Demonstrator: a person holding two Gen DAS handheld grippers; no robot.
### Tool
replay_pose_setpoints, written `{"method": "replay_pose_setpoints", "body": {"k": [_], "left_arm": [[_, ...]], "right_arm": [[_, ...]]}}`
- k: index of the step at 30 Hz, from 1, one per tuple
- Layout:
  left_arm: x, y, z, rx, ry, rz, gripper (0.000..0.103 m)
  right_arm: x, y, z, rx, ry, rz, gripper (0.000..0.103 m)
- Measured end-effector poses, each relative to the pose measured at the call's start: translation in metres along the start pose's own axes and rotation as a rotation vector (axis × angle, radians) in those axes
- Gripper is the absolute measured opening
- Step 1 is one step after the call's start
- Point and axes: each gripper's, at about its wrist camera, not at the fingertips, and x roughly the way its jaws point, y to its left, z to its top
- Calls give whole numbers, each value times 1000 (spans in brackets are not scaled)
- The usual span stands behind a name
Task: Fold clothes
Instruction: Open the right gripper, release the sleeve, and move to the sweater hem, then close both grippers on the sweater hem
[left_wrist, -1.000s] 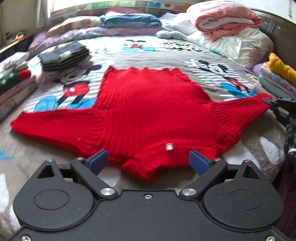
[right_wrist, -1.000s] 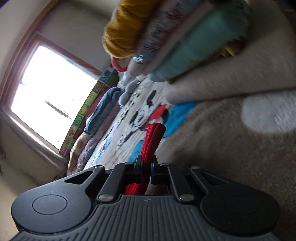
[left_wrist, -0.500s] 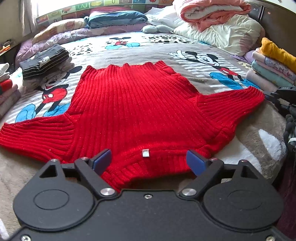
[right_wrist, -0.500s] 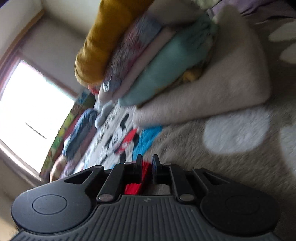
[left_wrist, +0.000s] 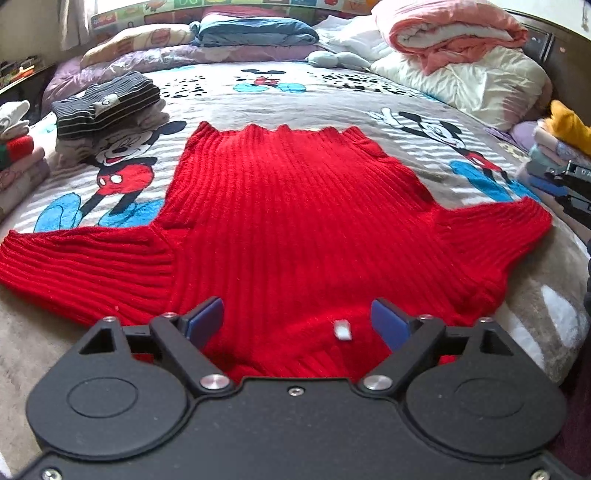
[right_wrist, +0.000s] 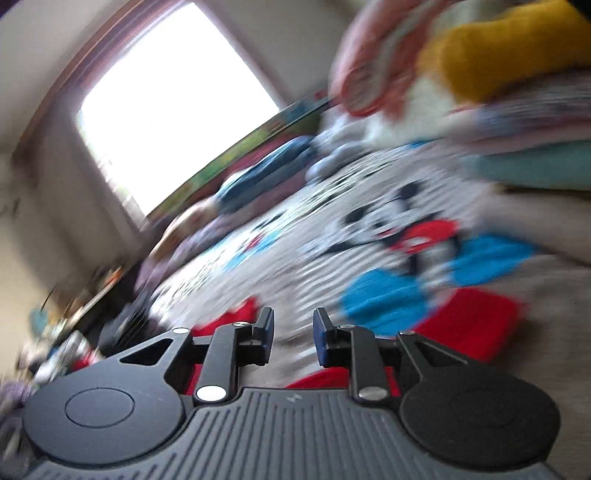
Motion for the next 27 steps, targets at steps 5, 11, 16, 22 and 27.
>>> {"method": "replay_pose_setpoints", "body": {"k": [5,11,16,22,27], "left_arm": [[12,21,26,-18,-14,2,84],[35,61,69,-63,-34,7,82],[61,94,101,-116,-38,-2,73],[97,129,133,-194,-29,-43,71],[128,150,151,-244,-10,-89,70]], "right_arm": [[51,31,6,-5,151,63,34],[108,52,21,-24,261,84,37],[147,56,29,-28,307,75,38],[187,46,32,13,345,61,40],[210,42,35,26,364,64,42]]}}
